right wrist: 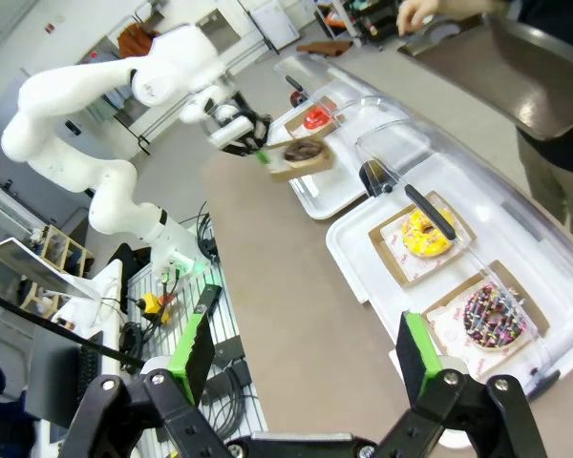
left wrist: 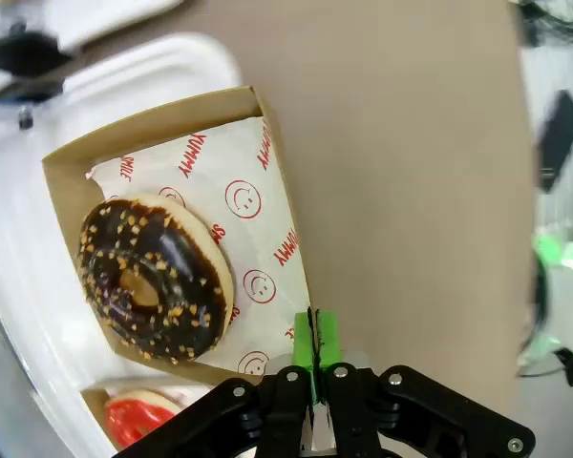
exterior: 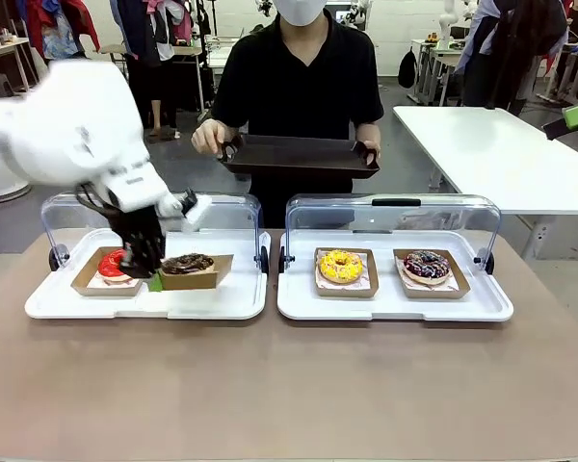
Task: Provide the desired donut to the person.
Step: Pick up and lift the Paper togo box containing the Donut pointed at by the person.
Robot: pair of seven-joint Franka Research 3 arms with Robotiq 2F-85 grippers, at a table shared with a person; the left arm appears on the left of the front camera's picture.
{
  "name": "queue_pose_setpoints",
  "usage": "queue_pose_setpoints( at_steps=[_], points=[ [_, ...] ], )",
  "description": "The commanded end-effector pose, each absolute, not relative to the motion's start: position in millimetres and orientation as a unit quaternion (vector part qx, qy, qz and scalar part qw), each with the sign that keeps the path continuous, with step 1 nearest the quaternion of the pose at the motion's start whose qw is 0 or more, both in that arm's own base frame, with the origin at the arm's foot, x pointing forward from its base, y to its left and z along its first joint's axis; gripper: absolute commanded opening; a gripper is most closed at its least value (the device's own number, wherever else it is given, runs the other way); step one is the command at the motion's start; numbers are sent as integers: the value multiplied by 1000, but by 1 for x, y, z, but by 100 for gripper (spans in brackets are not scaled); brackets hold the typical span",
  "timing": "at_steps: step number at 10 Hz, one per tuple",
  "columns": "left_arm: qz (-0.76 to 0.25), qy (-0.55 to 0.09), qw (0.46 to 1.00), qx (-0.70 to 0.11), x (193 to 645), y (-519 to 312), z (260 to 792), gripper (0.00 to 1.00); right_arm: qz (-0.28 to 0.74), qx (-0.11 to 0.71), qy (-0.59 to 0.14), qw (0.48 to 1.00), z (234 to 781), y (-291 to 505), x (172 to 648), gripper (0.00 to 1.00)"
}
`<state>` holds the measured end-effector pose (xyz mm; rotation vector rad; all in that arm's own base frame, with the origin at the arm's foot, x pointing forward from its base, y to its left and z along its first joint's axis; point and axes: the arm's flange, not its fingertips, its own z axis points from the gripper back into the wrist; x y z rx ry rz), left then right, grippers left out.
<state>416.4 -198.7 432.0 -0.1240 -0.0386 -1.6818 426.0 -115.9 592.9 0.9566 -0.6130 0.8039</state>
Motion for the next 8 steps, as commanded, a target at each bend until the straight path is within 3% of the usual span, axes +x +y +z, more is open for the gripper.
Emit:
queue_pose_setpoints(
  at_steps=[1,4,8],
  points=[
    [-742,-4,668,-66,377,-184,493,0,368,442,-288,766,594,-116,426,100],
    [-726,0,687,30,349,-185,578,0,368,442,-288,766,594,-116,426,100],
    [-706,-31,704,66,365,-178,654,0,368,442,-288,766,594,-116,426,100]
  ],
)
